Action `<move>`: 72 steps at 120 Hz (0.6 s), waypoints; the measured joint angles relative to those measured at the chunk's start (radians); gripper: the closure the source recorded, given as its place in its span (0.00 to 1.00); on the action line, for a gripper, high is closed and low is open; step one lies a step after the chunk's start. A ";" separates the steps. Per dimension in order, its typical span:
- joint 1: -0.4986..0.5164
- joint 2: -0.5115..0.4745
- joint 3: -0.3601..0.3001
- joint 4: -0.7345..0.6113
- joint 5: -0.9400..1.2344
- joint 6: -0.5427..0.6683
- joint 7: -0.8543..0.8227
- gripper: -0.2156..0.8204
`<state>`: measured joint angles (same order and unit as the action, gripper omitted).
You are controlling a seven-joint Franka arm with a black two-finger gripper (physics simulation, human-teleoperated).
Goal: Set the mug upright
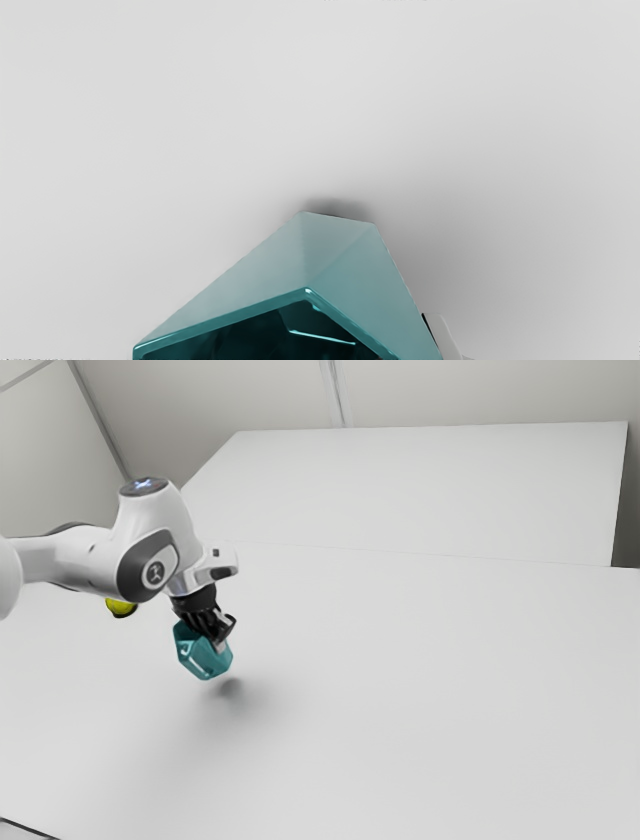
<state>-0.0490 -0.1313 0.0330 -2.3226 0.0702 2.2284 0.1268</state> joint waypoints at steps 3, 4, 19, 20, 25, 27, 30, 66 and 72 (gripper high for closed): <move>-0.001 0.001 0.000 -0.001 0.001 0.004 -0.011 0.96; -0.002 0.001 0.001 -0.002 0.002 0.005 -0.014 0.96; -0.003 0.019 0.000 -0.003 0.006 0.016 -0.062 0.96; -0.003 0.020 0.000 -0.003 0.006 0.017 -0.065 0.96; -0.003 0.027 0.000 -0.003 0.007 0.019 -0.079 0.96; -0.003 0.030 0.001 -0.003 0.007 0.020 -0.084 0.96; -0.003 0.033 0.001 -0.003 0.008 0.021 -0.092 0.96; -0.010 0.070 0.001 -0.002 0.014 0.028 -0.164 0.96; -0.010 0.076 0.001 -0.002 0.015 0.028 -0.172 0.96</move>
<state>-0.0592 -0.0553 0.0338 -2.3246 0.0851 2.2567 -0.0457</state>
